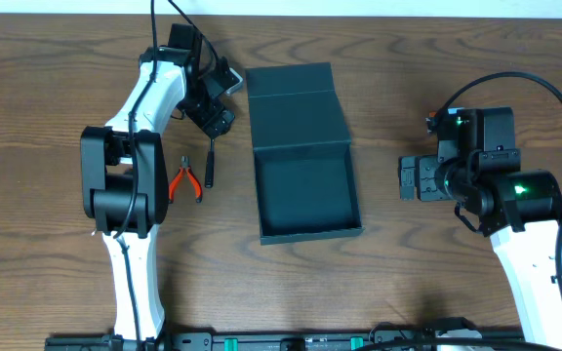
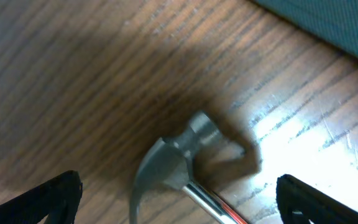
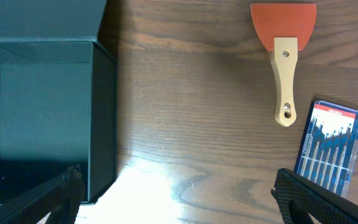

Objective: Pack container
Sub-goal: 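Lower the left gripper onto the hammer head and close it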

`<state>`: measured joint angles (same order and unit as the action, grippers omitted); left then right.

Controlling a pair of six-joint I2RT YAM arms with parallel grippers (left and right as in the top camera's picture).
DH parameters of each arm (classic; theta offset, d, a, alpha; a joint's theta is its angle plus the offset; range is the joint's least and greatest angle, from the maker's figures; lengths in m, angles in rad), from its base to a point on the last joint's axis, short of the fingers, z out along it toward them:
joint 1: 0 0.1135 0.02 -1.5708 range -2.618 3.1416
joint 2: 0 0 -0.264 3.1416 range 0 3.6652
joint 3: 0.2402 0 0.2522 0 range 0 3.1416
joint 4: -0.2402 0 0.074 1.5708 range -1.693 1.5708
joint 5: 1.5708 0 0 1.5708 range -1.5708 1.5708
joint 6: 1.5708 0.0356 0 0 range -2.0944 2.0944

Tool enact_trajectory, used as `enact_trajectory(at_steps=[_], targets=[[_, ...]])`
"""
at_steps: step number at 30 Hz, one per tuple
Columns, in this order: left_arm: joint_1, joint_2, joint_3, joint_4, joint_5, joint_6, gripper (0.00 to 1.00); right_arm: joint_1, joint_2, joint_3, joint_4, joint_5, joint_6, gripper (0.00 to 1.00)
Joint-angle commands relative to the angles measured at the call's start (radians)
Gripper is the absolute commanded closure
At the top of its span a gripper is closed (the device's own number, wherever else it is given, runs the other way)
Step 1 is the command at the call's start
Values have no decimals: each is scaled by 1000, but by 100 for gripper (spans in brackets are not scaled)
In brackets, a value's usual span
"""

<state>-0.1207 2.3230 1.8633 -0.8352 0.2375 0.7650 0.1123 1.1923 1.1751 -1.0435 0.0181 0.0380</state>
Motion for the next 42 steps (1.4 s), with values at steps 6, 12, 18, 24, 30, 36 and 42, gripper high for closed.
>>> enact_trajectory(at_steps=[6, 12, 18, 24, 30, 36, 42], targets=[[-2, 12, 4, -47, 13, 16, 4, -8, 4, 18, -16, 3, 10, 1], [-2, 14, 3, -46, 13, 16, 4, -8, 4, 18, -24, 3, 10, 1], [-2, 42, 3, -46, 13, 16, 4, -8, 4, 18, -40, 3, 10, 1], [-2, 77, 3, -39, 13, 16, 4, -8, 4, 18, -51, 3, 10, 1], [-2, 77, 3, -35, 9, 16, 6, -8, 4, 18, -50, 3, 10, 1], [-2, 76, 3, -35, -50, 16, 13, -8, 4, 18, -50, 4, 10, 1], [-2, 76, 3, -41, -100, 16, 20, -8, 4, 18, -50, 4, 10, 1]])
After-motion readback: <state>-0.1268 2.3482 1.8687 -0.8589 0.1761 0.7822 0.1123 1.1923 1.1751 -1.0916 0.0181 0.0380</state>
